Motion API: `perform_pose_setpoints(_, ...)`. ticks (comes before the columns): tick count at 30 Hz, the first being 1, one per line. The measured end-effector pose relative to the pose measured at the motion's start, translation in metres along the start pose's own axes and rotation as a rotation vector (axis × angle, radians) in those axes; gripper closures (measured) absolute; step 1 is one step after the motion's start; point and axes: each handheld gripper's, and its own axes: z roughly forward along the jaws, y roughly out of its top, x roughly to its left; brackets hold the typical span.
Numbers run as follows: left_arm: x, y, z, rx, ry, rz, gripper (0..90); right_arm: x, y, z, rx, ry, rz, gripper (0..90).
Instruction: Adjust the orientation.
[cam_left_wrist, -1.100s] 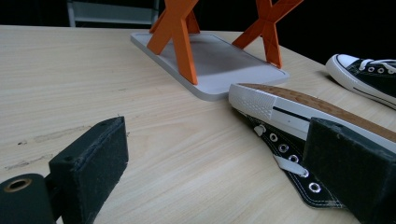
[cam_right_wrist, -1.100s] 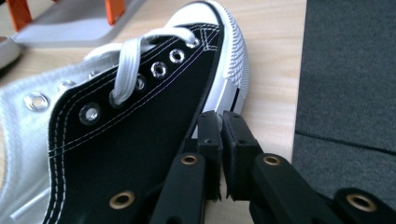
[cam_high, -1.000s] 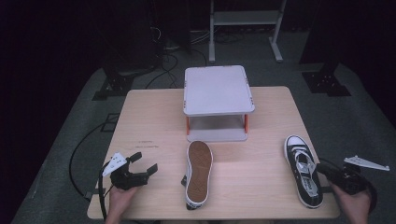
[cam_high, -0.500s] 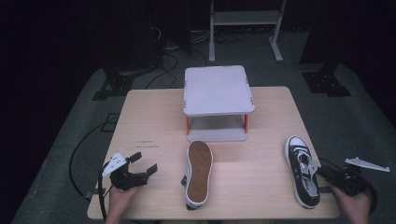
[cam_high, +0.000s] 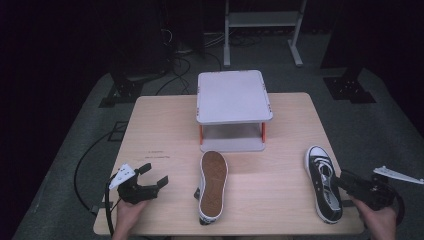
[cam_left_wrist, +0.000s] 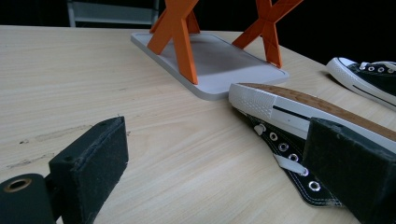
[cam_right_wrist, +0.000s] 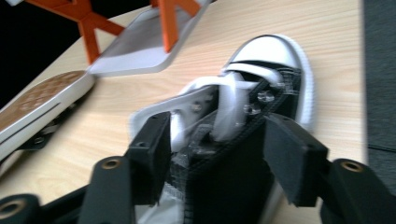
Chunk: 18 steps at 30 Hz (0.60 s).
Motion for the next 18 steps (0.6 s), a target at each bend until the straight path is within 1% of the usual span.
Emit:
perform_pose_setpoints(1,0.000,0.000,0.000,0.000,0.000,0.000,6.2,0.000,0.000,0.000,0.000,0.000,0.000,40.1)
perform_pose_setpoints(2,0.000,0.000,0.000,-0.002,-0.001,-0.001,6.2,0.003,0.001,0.002,0.015,0.007,-0.002,39.3)
perform_pose_setpoints(3,0.000,0.000,0.000,-0.001,0.000,0.000,6.2,0.007,0.001,0.006,0.030,0.014,-0.011,39.3)
perform_pose_setpoints(4,0.000,0.000,0.000,-0.001,0.000,0.001,6.2,0.009,0.001,0.008,0.040,0.011,-0.021,40.1)
perform_pose_setpoints(5,0.000,0.000,0.000,-0.001,0.000,0.000,6.2,0.014,0.000,0.014,0.081,-0.042,-0.069,46.5)
perform_pose_setpoints(6,0.000,0.000,0.000,-0.002,0.000,-0.001,6.2,0.014,0.000,0.014,0.081,-0.042,-0.069,46.5)
perform_pose_setpoints(7,0.000,0.000,0.000,-0.001,-0.001,-0.001,6.2,0.016,0.000,0.016,0.097,-0.065,-0.077,50.0)
perform_pose_setpoints(8,0.000,0.000,0.000,-0.001,0.000,-0.001,6.2,0.018,-0.001,0.018,0.110,-0.088,-0.095,54.4)
perform_pose_setpoints(9,0.000,0.000,0.000,-0.001,-0.001,0.000,6.2,0.021,-0.001,0.020,0.123,-0.134,-0.123,63.4)
perform_pose_setpoints(10,0.000,0.000,0.000,-0.001,-0.001,0.000,6.2,0.021,-0.001,0.020,0.123,-0.134,-0.123,63.4)
perform_pose_setpoints(11,0.000,0.000,0.000,-0.001,-0.001,-0.001,6.2,0.021,-0.001,0.019,0.127,-0.135,-0.115,66.3)
perform_pose_setpoints(12,0.000,0.000,0.000,0.001,-0.001,0.000,6.2,0.021,0.001,0.018,0.134,-0.137,-0.102,71.3)
perform_pose_setpoints(13,0.000,0.000,0.000,0.001,-0.002,-0.001,6.2,0.022,0.002,0.017,0.144,-0.144,-0.101,77.0)
perform_pose_setpoints(14,0.000,0.000,0.000,0.001,-0.001,-0.001,6.2,0.023,0.003,0.016,0.142,-0.147,-0.105,82.9)
perform_pose_setpoints(15,0.000,0.000,0.000,0.001,0.000,0.000,6.2,0.025,0.004,0.014,0.123,-0.171,-0.133,85.8)
perform_pose_setpoints(16,-0.001,0.000,0.000,0.001,0.000,-0.001,6.2,0.025,0.004,0.013,0.112,-0.175,-0.135,86.5)
perform_pose_setpoints(17,-0.001,0.000,0.000,0.001,0.000,-0.001,6.2,0.024,0.004,0.012,0.106,-0.170,-0.120,87.1)
perform_pose_setpoints(18,-0.001,0.000,0.000,-0.001,0.000,-0.001,6.2,0.018,0.005,0.009,0.080,-0.139,-0.064,87.6)
